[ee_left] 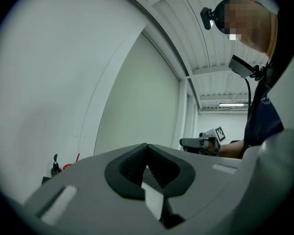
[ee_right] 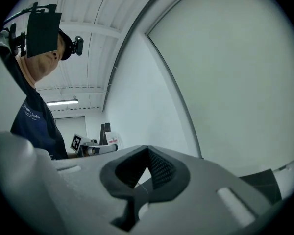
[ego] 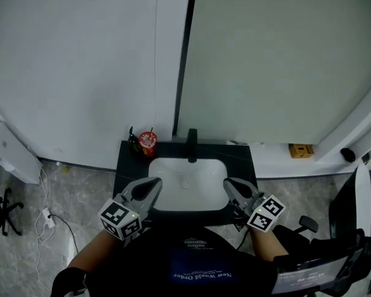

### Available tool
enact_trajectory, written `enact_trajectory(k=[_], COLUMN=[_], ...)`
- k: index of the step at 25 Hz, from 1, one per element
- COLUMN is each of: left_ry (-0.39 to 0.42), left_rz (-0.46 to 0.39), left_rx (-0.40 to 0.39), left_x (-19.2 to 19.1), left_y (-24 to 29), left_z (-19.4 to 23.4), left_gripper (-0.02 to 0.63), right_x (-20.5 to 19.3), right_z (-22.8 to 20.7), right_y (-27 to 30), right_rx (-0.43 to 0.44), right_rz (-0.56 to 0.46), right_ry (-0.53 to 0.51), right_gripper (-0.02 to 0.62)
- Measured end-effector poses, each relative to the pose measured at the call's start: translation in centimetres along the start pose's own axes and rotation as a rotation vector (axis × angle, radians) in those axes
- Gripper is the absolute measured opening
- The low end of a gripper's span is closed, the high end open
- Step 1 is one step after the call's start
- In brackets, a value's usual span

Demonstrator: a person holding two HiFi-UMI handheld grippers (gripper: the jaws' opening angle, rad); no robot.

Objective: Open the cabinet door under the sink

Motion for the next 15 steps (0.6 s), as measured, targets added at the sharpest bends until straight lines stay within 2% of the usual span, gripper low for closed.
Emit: enact_trajectory(k=[9, 15], left_ry=[-0.044, -0.044], left_rz=[-0.024, -0.018], left_rx=[0.151, 0.167], left_x=[-0.6, -0.8], left_y=[4.1, 5.5], left_z=[-2.7, -3.3], left_gripper=[-0.002, -0.002], right_x=[0.9, 1.1], right_z=[-6.2, -8.1], right_y=[0.5, 0.9], right_rx=[0.114, 0.131], right_rz=[0.125, 0.139], right_ry=[-0.040, -0.061], right_gripper=[0.000, 0.000])
Point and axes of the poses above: the fingertips, and each gripper's own axes: y forward along the fingers, z to its left, x out of its top, the point moved 5 cm from there along -y, backward along the fingers, and after that the axes turned 4 degrees about y, right-handed, at the moved point
